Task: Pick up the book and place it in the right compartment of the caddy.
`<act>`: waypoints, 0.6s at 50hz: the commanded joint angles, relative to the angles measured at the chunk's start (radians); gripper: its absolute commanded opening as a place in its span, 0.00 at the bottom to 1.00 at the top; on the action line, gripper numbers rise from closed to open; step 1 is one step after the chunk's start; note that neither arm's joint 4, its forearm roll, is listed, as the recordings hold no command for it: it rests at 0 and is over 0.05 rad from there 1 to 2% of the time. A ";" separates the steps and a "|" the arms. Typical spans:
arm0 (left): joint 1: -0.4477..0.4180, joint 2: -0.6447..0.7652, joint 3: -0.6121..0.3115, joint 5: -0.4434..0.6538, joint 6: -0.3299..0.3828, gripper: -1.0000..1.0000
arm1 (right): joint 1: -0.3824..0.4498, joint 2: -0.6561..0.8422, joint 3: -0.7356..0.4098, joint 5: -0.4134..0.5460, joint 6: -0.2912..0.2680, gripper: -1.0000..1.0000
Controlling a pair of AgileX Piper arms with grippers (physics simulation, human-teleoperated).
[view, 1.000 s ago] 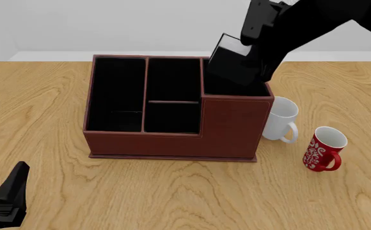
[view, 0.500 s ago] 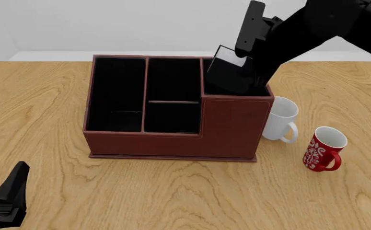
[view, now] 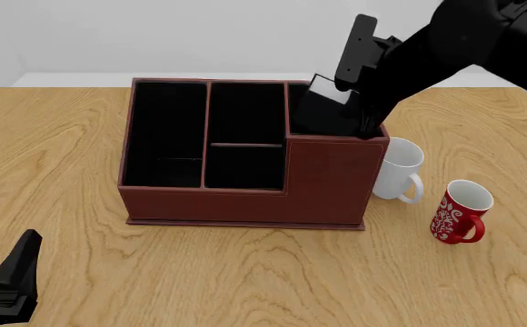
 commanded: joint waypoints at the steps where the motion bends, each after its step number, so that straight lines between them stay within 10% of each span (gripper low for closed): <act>1: 0.000 0.000 0.000 0.000 0.000 1.00 | -0.007 -0.002 0.003 -0.016 0.030 0.00; 30: 0.000 0.000 0.000 0.000 0.000 1.00 | -0.018 0.032 0.009 -0.046 0.047 0.00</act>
